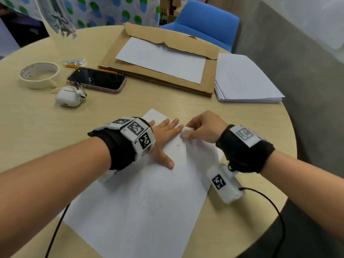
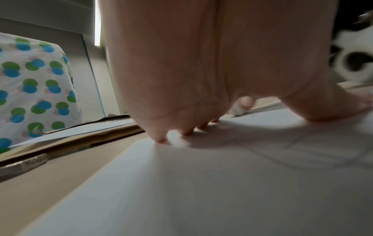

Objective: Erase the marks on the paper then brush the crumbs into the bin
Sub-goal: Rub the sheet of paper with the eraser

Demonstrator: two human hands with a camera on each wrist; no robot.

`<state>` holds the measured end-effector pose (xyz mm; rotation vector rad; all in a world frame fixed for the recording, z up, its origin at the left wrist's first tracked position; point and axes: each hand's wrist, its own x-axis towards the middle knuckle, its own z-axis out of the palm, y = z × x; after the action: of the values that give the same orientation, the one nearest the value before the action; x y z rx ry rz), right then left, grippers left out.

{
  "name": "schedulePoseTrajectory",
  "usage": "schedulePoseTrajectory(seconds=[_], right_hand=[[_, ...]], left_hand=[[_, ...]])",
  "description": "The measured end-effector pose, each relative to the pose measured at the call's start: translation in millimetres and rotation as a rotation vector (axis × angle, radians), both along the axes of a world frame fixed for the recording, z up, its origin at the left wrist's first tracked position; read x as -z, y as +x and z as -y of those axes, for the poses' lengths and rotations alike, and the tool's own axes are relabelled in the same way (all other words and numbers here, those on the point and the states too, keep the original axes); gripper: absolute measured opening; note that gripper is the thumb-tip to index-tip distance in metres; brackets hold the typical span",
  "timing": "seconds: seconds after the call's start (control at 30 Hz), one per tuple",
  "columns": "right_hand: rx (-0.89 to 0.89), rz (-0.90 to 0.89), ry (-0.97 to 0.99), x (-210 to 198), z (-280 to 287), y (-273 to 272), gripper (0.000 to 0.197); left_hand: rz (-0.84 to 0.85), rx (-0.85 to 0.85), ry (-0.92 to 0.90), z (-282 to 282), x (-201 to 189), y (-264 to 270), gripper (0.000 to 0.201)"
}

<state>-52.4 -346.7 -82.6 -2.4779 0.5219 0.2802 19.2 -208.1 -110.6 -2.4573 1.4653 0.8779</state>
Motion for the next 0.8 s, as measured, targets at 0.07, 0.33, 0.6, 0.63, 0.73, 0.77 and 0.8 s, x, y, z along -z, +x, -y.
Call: schedulePoseTrajectory(seconds=[0.07,0.33,0.6,0.63,0.73,0.77,0.8], right_hand=[[-0.057,0.004,-0.023,1.5,-2.6,-17.8,0.024],[-0.113,-0.122,0.011,-5.3,0.9,-9.7,0.024],[-0.231,-0.11,-0.015,2.1,-5.4,-51.4,0.021],[-0.241,-0.141,0.005,-0.4,-4.8,-50.0,0.02],[-0.147,-0.084,-0.014,-4.5,0.4,-19.3,0.022],[-0.108,-0.045,-0.034,-4.3,1.1,-6.5,0.023],[-0.078,-0.01,-0.053,-3.1,1.3,3.9,0.022]], left_hand=[[-0.002,0.001,0.003,-0.5,0.0,0.1,0.119],[-0.012,0.014,0.017,1.9,-1.4,0.7,0.119],[-0.019,0.011,0.018,1.4,-1.6,0.8,0.119],[-0.018,0.015,0.023,1.3,-2.0,0.3,0.119],[-0.019,0.014,0.031,2.2,-4.1,0.3,0.119],[-0.02,0.01,0.029,1.9,-5.0,-0.1,0.119],[-0.019,0.004,0.025,1.3,-5.9,-0.8,0.119]])
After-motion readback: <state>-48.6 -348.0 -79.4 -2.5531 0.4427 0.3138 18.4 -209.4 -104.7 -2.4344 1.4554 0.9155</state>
